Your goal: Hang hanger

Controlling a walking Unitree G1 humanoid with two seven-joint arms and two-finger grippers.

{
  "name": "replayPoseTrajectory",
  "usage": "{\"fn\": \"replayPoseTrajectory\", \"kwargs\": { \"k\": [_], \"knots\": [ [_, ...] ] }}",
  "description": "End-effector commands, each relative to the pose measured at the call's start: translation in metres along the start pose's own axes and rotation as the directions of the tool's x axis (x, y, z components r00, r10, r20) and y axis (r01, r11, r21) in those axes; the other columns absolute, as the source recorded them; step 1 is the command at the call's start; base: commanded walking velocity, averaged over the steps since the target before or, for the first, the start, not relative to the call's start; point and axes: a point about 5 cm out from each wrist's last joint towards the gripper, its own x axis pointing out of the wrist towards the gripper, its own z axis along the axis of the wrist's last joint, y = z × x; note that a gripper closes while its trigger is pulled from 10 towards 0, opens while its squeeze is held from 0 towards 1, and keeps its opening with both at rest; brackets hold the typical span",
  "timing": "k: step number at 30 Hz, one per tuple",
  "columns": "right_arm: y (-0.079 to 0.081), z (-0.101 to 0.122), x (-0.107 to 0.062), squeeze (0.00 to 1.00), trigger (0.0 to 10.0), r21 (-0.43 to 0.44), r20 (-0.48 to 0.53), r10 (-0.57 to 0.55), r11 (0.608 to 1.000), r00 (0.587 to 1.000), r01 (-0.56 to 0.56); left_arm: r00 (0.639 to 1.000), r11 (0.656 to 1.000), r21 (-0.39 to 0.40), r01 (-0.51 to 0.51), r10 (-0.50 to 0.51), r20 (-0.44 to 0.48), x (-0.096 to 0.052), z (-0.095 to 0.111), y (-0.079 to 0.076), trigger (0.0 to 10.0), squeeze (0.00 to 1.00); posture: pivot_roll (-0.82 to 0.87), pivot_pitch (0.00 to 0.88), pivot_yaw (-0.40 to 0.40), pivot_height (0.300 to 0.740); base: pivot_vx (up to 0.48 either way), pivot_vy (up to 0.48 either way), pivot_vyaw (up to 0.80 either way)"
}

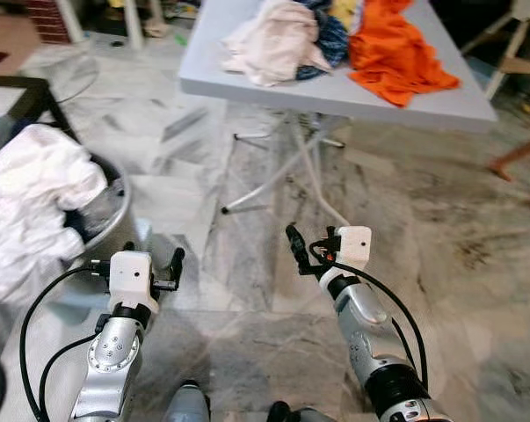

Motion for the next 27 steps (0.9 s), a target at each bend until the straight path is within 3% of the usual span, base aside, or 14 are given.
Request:
{"fn": "replayPoseTrajectory", "kwargs": {
  "k": [1, 20, 27],
  "knots": [
    [-0.0022, 0.0000, -0.0019, 0.00, 10.0, -0.007, 0.008, 0.001, 1.000, 1.000, -0.001, 1.000, 1.000, -0.004, 0.006, -0.006, 0.002, -0.0012, -0.0002, -0.0008, 10.0, 0.00, 0.27, 0.182, -0.116, 0.740, 0.319, 0.000, 0.80],
    [0.0034, -0.0016, -0.0061, 0.00, 10.0, -0.022, 0.005, 0.055, 0.998, 0.998, -0.055, 1.000, 1.000, -0.010, 0.005, -0.005, -0.001, -0.0050, -0.0013, -0.0025, 10.0, 0.00, 0.26, 0.216, -0.128, 0.740, 0.318, 0.038, 0.80],
    [0.0053, -0.0014, -0.0069, 0.00, 10.0, -0.017, 0.004, 0.076, 0.997, 0.997, -0.076, 1.000, 1.000, -0.013, -0.003, 0.003, -0.003, -0.0070, -0.0020, -0.0028, 10.0, 0.00, 0.26, 0.227, -0.139, 0.740, 0.320, 0.247, 0.00]
  ]
}}
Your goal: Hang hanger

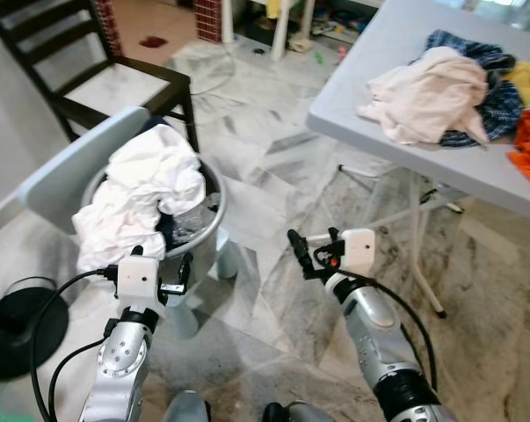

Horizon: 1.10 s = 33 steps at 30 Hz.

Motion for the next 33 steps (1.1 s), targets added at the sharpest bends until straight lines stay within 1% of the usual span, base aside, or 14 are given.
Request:
{"fn": "replayPoseTrajectory", "kwargs": {
  "k": [1, 6, 7, 9, 13, 15, 17, 19, 20, 26, 29, 31, 33],
  "knots": [
    [0.007, 0.000, 0.001, 0.00, 10.0, 0.012, 0.003, 0.024, 1.000, 1.000, -0.024, 1.000, 1.000, 0.008, -0.020, 0.020, -0.006, -0.002, -0.001, 0.006, 10.0, 0.00, 0.26, 0.228, -0.140, 0.740, 0.319, 0.247, 0.00],
    [0.009, 0.001, 0.000, 0.00, 10.0, -0.007, 0.001, 0.047, 0.999, 0.999, -0.047, 1.000, 1.000, 0.005, -0.024, 0.024, -0.009, -0.002, -0.001, 0.006, 10.0, 0.00, 0.26, 0.229, -0.144, 0.740, 0.320, 0.250, 0.00],
    [0.009, 0.001, 0.000, 0.00, 10.0, -0.016, 0.001, 0.052, 0.999, 0.999, -0.052, 1.000, 1.000, 0.004, -0.024, 0.024, -0.009, -0.002, -0.001, 0.005, 10.0, 0.00, 0.26, 0.229, -0.145, 0.740, 0.319, 0.247, 0.71],
    [0.009, 0.001, -0.001, 0.00, 10.0, -0.018, 0.001, 0.052, 0.998, 0.999, -0.052, 1.000, 1.000, 0.004, -0.024, 0.024, -0.011, -0.001, -0.001, 0.005, 10.0, 0.00, 0.25, 0.229, -0.147, 0.740, 0.319, 0.247, 0.76],
    [0.008, 0.001, -0.001, 0.00, 10.0, -0.014, 0.000, 0.047, 0.999, 0.999, -0.047, 1.000, 1.000, 0.003, -0.025, 0.025, -0.014, -0.001, -0.002, 0.004, 10.0, 0.00, 0.25, 0.228, -0.148, 0.740, 0.310, 0.247, 0.00],
    [0.007, 0.001, -0.002, 0.00, 10.0, -0.015, 0.000, 0.046, 0.999, 0.999, -0.046, 0.999, 0.999, 0.003, -0.033, 0.033, -0.021, -0.001, -0.003, 0.005, 10.0, 0.00, 0.25, 0.226, -0.149, 0.740, 0.244, 0.000, 0.00],
    [0.007, 0.001, -0.002, 0.00, 10.0, -0.016, 0.000, 0.046, 0.999, 0.999, -0.046, 0.999, 0.999, 0.001, -0.037, 0.037, -0.017, 0.000, -0.003, 0.004, 10.0, 0.00, 0.25, 0.227, -0.152, 0.740, 0.000, 0.000, 0.00],
    [0.006, 0.002, -0.002, 0.00, 10.0, -0.017, -0.002, 0.047, 0.999, 0.999, -0.047, 1.000, 1.000, 0.016, -0.027, 0.027, -0.008, 0.000, -0.002, 0.004, 10.0, 0.00, 0.25, 0.228, -0.157, 0.740, 0.000, 0.000, 0.00],
    [0.007, 0.002, -0.001, 0.00, 10.0, -0.019, -0.001, 0.051, 0.999, 0.999, -0.051, 1.000, 0.999, 0.030, -0.015, 0.015, 0.004, 0.001, 0.000, 0.005, 10.0, 0.00, 0.25, 0.230, -0.160, 0.740, 0.000, 0.000, 0.00],
    [0.007, 0.003, -0.002, 0.00, 10.0, -0.027, -0.004, 0.062, 0.998, 0.998, -0.062, 1.000, 0.999, 0.032, -0.020, 0.020, 0.010, 0.004, 0.002, 0.013, 10.0, 0.00, 0.24, 0.236, -0.172, 0.740, 0.000, 0.000, 0.00],
    [0.007, 0.004, -0.002, 0.00, 10.0, -0.036, -0.006, 0.069, 0.997, 0.998, -0.069, 1.000, 0.999, 0.040, -0.013, 0.013, 0.013, 0.009, 0.004, 0.015, 10.0, 0.00, 0.24, 0.240, -0.179, 0.740, 0.000, 0.000, 0.00],
    [0.008, 0.005, -0.002, 0.00, 10.0, -0.047, -0.004, 0.076, 0.996, 0.997, -0.076, 1.000, 0.999, 0.037, 0.010, -0.010, 0.011, 0.017, 0.006, 0.014, 10.0, 0.00, 0.23, 0.242, -0.181, 0.740, 0.000, 0.000, 0.00],
    [0.009, 0.007, -0.002, 0.00, 10.0, -0.058, 0.001, 0.079, 0.995, 0.997, -0.079, 0.999, 0.998, 0.054, 0.038, -0.038, -0.007, 0.024, 0.005, 0.012, 10.0, 0.00, 0.23, 0.245, -0.176, 0.740, 0.000, 0.000, 0.00]
  ]
}}
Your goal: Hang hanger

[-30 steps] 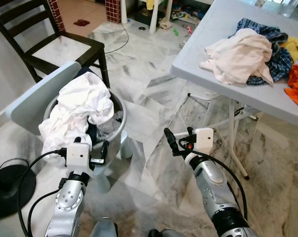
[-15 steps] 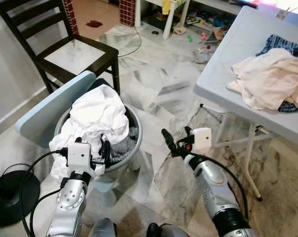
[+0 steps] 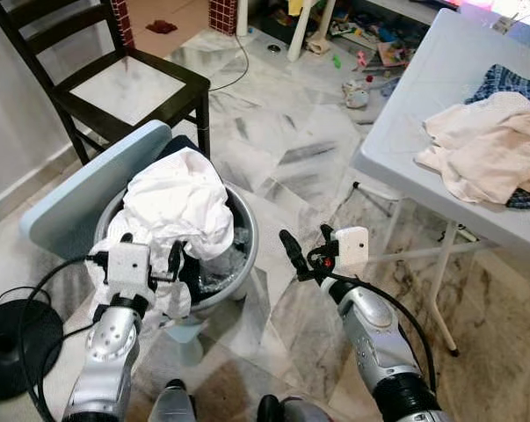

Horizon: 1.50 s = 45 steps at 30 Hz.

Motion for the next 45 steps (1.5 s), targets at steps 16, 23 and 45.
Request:
{"fn": "replayPoseTrajectory", "kwargs": {
  "k": [16, 23, 45],
  "knots": [
    [0.000, -0.003, -0.009, 0.00, 10.0, 0.005, -0.017, -0.014, 1.000, 1.000, 0.014, 0.981, 1.000, 0.006, 0.009, -0.008, -0.195, 0.030, -0.022, 0.009, 0.0, 0.00, 0.18, 0.263, -0.153, 0.740, 0.000, 0.000, 0.00],
    [0.020, -0.011, -0.015, 0.00, 10.0, 0.096, -0.089, 0.184, 0.980, 0.979, -0.176, 0.977, 0.998, -0.026, 0.056, -0.060, -0.202, 0.034, -0.025, 0.000, 0.0, 0.00, 0.17, 0.261, -0.156, 0.740, 0.000, 0.000, 0.00],
    [0.024, -0.013, -0.021, 0.00, 10.0, 0.112, -0.165, 0.307, 0.950, 0.937, -0.291, 0.966, 0.997, 0.020, 0.071, -0.064, -0.249, 0.012, -0.048, 0.002, 0.0, 0.00, 0.18, 0.267, -0.162, 0.740, 0.000, 0.000, 0.00]
  ]
}}
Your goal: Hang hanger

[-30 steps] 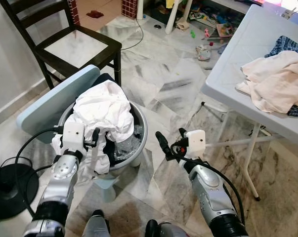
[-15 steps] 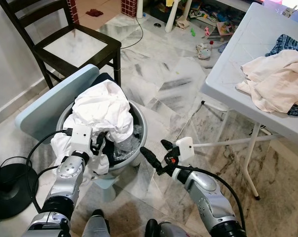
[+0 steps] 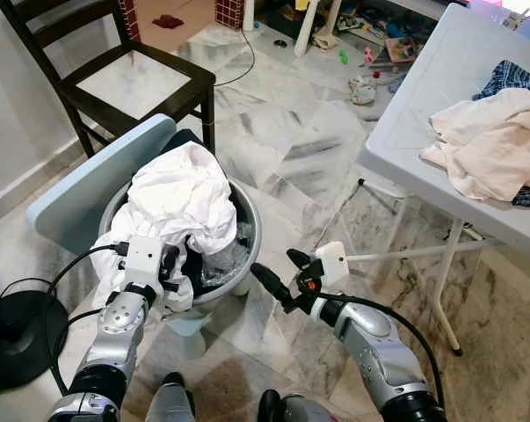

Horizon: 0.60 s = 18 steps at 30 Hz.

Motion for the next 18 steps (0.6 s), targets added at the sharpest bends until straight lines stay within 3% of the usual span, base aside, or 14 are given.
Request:
{"fn": "replayPoseTrajectory", "kwargs": {
  "k": [1, 7, 11, 12, 13, 18],
  "knots": [
    [-0.001, -0.003, -0.004, 0.00, 10.0, -0.004, -0.019, 0.000, 1.000, 1.000, 0.000, 0.999, 1.000, 0.012, -0.002, 0.003, -0.048, -0.006, -0.013, -0.001, 0.0, 0.00, 0.18, 0.267, -0.161, 0.740, 0.000, 0.000, 0.00],
    [-0.001, -0.005, -0.005, 0.00, 10.0, -0.007, -0.026, -0.006, 1.000, 1.000, 0.006, 0.999, 0.999, 0.003, -0.034, 0.034, 0.002, -0.011, -0.011, -0.001, 0.0, 0.00, 0.18, 0.265, -0.158, 0.740, 0.000, 0.000, 0.00],
    [-0.001, -0.005, -0.005, 0.00, 10.0, -0.015, -0.022, -0.012, 1.000, 1.000, 0.012, 0.990, 1.000, 0.014, -0.024, 0.022, 0.138, -0.016, 0.008, -0.005, 0.0, 0.00, 0.18, 0.263, -0.155, 0.740, 0.000, 0.000, 0.00],
    [-0.001, -0.004, -0.006, 0.00, 10.0, -0.019, -0.016, -0.018, 1.000, 1.000, 0.017, 0.969, 0.999, 0.028, 0.016, -0.023, 0.248, -0.026, 0.024, -0.014, 0.0, 0.00, 0.18, 0.263, -0.156, 0.740, 0.000, 0.000, 0.00],
    [-0.001, -0.004, -0.006, 0.00, 10.0, -0.020, -0.015, -0.020, 1.000, 1.000, 0.020, 0.956, 0.999, 0.037, 0.034, -0.044, 0.291, -0.032, 0.030, -0.018, 0.0, 0.00, 0.18, 0.263, -0.156, 0.740, 0.000, 0.000, 0.00],
    [-0.003, -0.004, -0.005, 0.00, 10.0, -0.026, -0.012, -0.023, 0.999, 1.000, 0.023, 0.906, 0.993, 0.076, 0.089, -0.112, 0.408, -0.053, 0.046, -0.031, 0.0, 0.00, 0.20, 0.264, -0.160, 0.740, 0.000, 0.000, 0.00]
  ]
}}
